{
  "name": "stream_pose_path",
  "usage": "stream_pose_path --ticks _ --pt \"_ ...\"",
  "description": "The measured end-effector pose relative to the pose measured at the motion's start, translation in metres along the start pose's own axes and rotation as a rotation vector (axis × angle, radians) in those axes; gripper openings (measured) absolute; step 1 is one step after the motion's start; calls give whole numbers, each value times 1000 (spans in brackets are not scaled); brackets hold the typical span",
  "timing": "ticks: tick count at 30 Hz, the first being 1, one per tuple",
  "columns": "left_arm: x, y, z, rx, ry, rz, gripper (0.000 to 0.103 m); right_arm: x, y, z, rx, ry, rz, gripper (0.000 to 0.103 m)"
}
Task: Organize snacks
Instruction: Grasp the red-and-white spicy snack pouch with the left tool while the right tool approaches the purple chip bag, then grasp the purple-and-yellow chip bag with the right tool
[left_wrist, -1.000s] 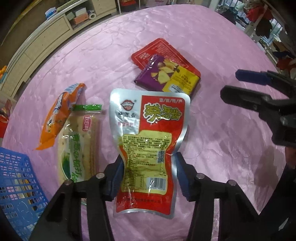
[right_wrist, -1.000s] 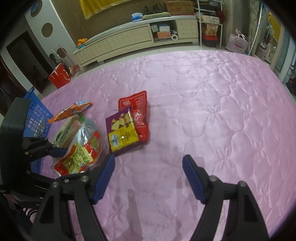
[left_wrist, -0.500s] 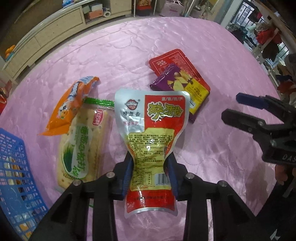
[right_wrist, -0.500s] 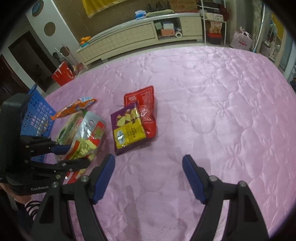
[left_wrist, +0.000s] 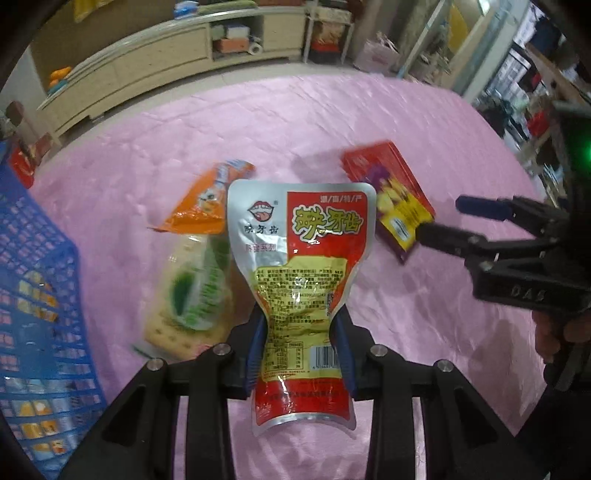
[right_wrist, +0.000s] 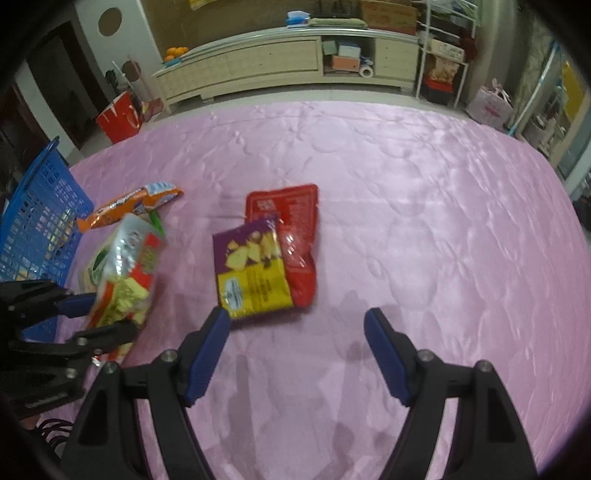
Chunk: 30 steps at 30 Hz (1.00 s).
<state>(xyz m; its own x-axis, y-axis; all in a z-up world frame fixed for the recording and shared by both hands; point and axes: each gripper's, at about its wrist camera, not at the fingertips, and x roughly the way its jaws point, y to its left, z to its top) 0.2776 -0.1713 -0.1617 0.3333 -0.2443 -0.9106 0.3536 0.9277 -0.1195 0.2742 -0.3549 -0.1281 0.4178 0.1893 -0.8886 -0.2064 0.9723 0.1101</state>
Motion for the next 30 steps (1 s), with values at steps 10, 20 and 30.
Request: stream_pose_path --ticks 10,20,30 --pt "-10 20 -3 -55 -43 10 32 34 31 19 -131 68 -53 79" --pt "-21 22 -5 -50 -61 -13 32 16 35 8 -139 62 -7 53" --pt "-48 21 -38 -44 -76 -25 32 -29 42 -20 -122 51 19 53"
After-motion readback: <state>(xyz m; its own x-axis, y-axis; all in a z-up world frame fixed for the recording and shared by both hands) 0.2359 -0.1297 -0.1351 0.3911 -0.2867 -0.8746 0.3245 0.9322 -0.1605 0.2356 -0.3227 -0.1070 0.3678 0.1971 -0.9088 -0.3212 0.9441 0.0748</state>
